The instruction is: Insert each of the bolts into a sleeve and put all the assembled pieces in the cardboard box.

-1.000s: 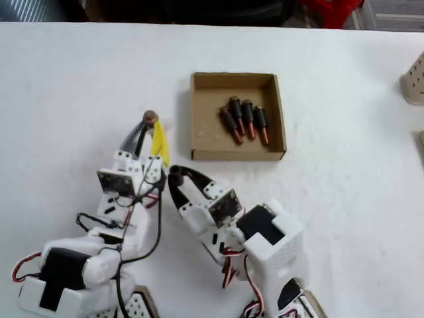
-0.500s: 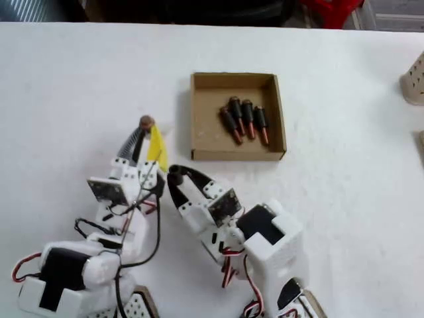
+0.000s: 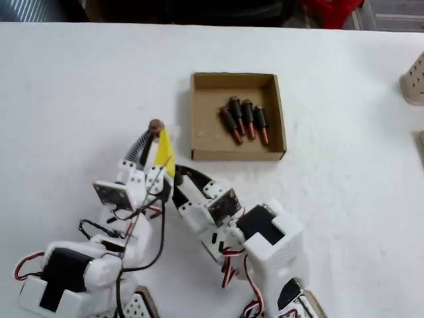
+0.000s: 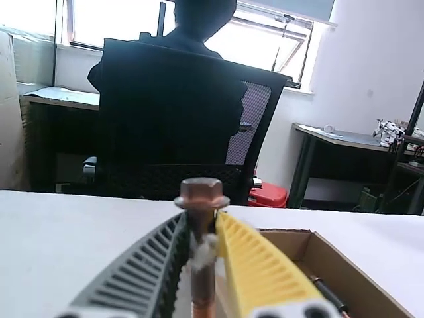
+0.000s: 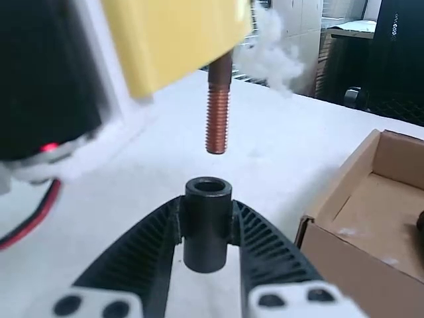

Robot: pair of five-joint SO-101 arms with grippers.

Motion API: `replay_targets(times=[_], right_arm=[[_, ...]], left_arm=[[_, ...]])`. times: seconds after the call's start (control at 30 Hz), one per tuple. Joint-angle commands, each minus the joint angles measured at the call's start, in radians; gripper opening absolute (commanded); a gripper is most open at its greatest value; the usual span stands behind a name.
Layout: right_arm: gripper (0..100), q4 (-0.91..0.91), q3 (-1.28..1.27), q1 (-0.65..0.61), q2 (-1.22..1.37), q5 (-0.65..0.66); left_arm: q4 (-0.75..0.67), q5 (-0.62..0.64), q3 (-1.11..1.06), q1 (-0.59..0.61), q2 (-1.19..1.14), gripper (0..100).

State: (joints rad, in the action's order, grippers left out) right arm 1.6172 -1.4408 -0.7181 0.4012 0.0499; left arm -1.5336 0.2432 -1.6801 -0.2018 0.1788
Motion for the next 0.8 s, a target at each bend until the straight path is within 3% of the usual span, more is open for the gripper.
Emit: replay_targets(times=[0.0, 0.4, 0.53, 0.63, 0.77], right_arm=[[1.5, -0.001, 0.018, -0.002, -0.002, -0.011], [1.5, -0.001, 0.02, -0.002, -0.002, -0.011], [1.5, -0.001, 0.02, -0.002, -0.002, -0.011], [1.5, -0.001, 0.02, -0.002, -0.002, -0.011], [1.5, -0.001, 0.02, -0.002, -0.002, -0.011]], left_arm=[[-0.038, 0.012, 0.0, -0.022, 0.047, 2], [-0.032, 0.014, 0.0, -0.022, 0.047, 2], [0.031, 0.014, 0.0, -0.022, 0.068, 2], [0.149, 0.014, 0.002, -0.021, 0.174, 2], [0.477, 0.014, 0.003, -0.022, 0.423, 2]])
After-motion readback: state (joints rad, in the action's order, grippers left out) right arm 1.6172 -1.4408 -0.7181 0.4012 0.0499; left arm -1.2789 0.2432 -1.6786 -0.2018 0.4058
